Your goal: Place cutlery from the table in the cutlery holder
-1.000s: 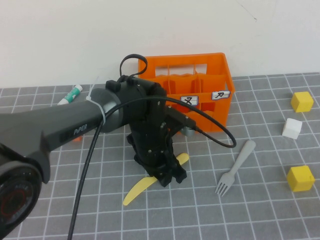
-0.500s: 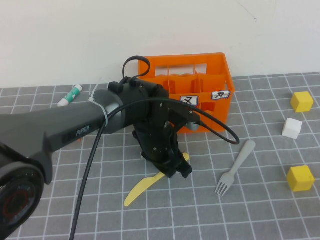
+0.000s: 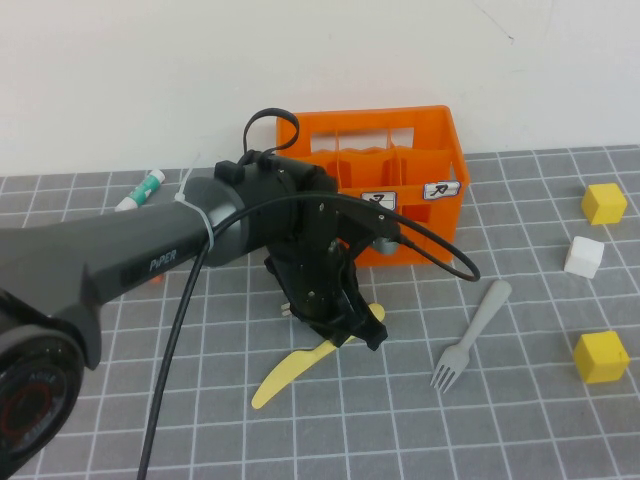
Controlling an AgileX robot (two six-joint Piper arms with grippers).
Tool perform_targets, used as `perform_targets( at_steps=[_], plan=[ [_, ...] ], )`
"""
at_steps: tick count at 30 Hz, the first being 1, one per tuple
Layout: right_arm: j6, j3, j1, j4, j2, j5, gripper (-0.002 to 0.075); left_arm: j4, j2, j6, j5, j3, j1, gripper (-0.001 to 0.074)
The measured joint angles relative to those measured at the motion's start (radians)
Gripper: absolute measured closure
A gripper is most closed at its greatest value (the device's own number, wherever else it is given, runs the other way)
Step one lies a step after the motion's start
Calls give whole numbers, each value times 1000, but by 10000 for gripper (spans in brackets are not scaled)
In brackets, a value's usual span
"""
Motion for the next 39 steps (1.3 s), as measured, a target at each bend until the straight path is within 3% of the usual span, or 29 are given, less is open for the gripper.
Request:
perform_targets(
  at_steps=[6,16,26,32,37,39],
  plan=[
    [0,0,0,0,0,-4,729,16,0,0,26,-2,0,687],
    [0,0,0,0,0,-4,729,89,-34,-46,46,4,-6,621],
    [0,0,0,0,0,-4,729,132,-198,-107,-64,116,-30,727],
    [0,0,0,0,0,-4,729,281,-298,-234,-182,305,-114,734],
    [0,0,0,0,0,-4,729,290,-284,-251,-207,335,-126,732],
    [0,0,0,0,0,-4,729,288,-263,-243,-212,331,-126,700]
  ],
)
